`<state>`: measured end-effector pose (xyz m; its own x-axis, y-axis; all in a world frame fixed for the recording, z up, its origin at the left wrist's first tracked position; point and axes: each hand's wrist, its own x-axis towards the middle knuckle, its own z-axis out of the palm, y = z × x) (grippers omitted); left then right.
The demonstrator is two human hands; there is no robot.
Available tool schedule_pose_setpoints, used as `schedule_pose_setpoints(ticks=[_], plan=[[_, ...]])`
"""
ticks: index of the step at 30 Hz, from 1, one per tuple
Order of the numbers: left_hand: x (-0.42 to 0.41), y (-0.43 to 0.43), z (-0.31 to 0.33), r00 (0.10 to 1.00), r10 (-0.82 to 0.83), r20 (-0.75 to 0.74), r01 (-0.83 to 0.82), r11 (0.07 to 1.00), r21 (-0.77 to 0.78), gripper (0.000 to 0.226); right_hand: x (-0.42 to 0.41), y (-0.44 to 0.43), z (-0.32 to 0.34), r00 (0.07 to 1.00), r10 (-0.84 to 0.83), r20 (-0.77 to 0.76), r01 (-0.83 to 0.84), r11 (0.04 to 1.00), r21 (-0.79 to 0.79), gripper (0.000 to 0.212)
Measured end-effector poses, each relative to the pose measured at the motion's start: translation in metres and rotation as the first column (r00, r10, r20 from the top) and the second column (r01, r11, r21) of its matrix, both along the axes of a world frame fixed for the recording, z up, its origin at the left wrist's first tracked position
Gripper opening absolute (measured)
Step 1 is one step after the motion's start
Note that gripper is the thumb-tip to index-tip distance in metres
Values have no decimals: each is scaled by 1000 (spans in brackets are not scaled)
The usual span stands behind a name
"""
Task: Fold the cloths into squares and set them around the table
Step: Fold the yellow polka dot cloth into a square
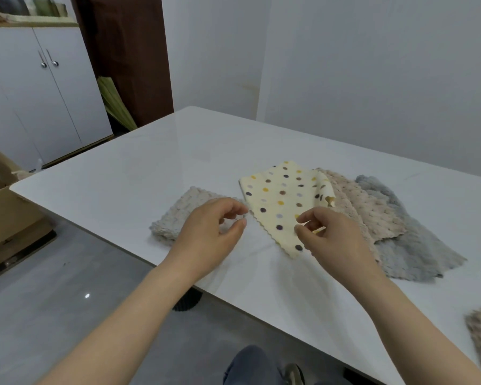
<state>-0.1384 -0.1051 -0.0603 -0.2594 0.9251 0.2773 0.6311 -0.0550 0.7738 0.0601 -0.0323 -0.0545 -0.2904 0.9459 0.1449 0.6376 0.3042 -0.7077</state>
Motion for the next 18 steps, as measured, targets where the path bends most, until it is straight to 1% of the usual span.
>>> schedule_pose_setpoints(ticks=[6,13,18], plan=[[48,6,1,996,-88,-11,88,996,-3,18,53,-3,6,998,-60,18,59,998,23,5],[94,16,-2,988,-151,-21,151,988,-25,18,110,-2,14,989,-55,135,56,998,-9,3],[113,26,-10,984,-171,-39,169,984,-55,21,138,0,18,984,-48,170,51,999,-12,3]])
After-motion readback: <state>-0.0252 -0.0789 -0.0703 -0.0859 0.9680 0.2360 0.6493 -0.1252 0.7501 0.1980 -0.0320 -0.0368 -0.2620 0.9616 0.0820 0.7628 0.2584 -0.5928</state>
